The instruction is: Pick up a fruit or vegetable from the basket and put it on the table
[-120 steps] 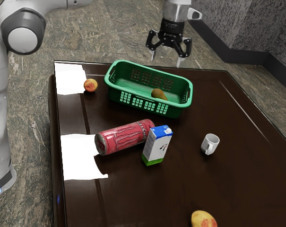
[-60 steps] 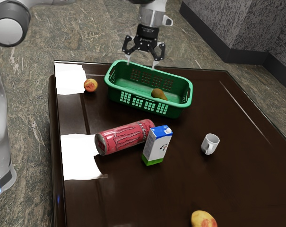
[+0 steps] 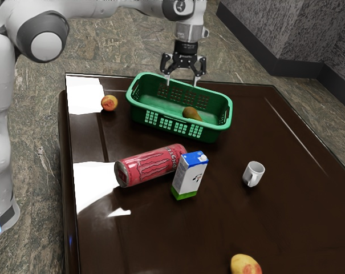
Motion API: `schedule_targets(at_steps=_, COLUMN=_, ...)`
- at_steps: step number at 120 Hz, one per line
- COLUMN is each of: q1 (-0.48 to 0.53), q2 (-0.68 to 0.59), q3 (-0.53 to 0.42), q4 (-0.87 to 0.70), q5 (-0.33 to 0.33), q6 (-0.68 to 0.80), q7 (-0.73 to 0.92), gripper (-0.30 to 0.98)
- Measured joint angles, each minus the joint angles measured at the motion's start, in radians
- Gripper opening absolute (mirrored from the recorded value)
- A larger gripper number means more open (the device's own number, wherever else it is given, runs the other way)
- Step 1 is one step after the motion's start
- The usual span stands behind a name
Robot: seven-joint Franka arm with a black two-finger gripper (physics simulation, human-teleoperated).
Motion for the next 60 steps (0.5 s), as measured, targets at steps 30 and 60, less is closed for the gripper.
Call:
schedule_targets(at_steps=30, q1=0.043, q2=0.089, q3=0.001, q4=0.011, q5=-0.049, q6=0.072, q7=-0.024, gripper=0.69)
schedule_targets(at_steps=60, q1=0.141, q2=0.199, q3=-0.024, q4=0.057, q5=-0.073, q6=0.112, q7=-0.004, gripper=0.69)
